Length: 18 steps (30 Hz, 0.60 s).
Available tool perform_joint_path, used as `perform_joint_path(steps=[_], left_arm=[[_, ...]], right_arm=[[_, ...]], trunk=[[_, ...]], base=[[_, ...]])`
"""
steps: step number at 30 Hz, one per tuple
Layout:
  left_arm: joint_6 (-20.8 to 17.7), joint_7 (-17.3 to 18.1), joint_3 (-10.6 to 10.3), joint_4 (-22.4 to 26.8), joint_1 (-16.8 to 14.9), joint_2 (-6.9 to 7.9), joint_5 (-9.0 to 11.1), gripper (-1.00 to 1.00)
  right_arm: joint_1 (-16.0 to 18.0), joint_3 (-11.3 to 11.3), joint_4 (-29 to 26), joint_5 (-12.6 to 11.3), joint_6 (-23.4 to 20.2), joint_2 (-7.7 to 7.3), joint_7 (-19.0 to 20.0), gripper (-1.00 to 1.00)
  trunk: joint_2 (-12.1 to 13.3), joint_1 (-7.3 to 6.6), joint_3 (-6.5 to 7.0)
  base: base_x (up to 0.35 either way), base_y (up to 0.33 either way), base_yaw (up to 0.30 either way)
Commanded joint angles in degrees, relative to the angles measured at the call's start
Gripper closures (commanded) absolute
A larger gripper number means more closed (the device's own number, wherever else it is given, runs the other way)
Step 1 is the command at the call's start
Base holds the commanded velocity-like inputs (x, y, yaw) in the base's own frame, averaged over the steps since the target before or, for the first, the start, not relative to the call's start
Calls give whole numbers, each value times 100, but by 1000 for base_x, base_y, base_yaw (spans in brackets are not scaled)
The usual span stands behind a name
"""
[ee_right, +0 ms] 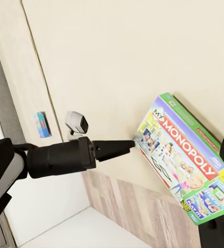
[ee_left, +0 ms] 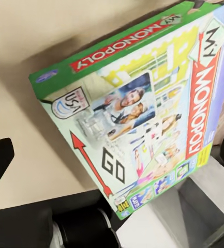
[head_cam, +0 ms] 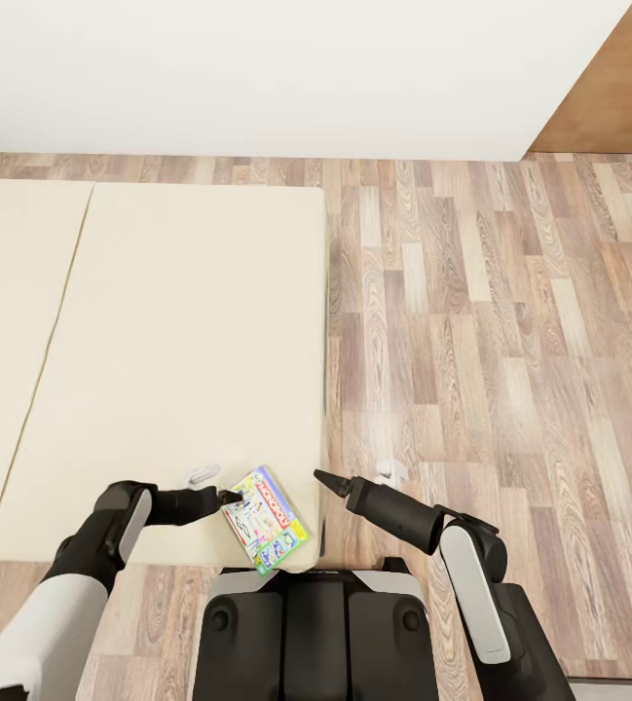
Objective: Put all the toys in the child's room - the three board games (two on the bed and one on the table), the two jigsaw puzzles on the table, and the tennis ball on the table - inside the toy box on the table in the child's room.
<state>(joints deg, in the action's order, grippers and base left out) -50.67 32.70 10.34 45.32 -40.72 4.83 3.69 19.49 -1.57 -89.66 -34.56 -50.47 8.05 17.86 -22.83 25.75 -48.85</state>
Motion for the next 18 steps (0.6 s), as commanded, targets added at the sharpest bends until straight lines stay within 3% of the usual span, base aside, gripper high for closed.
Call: perform_joint_path(steps=[1,10,18], left_arm=[[6,-14,10,-4,-3,-10,38,-100],[149,-26,14,-14,-2,-46,51,-100],[610,-27,12,-58,-4,-44,52,-100]], right_arm=[[2,8,-5,28,-25,3,32,-100],[3,8,-12,28,-25,3,33,-100],[3,11,-16,28,-25,3,33,-100]], trunk=[[-9,3,-6],[-9,3,-6],[-9,3,-6]], base=[[0,0,0],[0,0,0],[0,0,0]])
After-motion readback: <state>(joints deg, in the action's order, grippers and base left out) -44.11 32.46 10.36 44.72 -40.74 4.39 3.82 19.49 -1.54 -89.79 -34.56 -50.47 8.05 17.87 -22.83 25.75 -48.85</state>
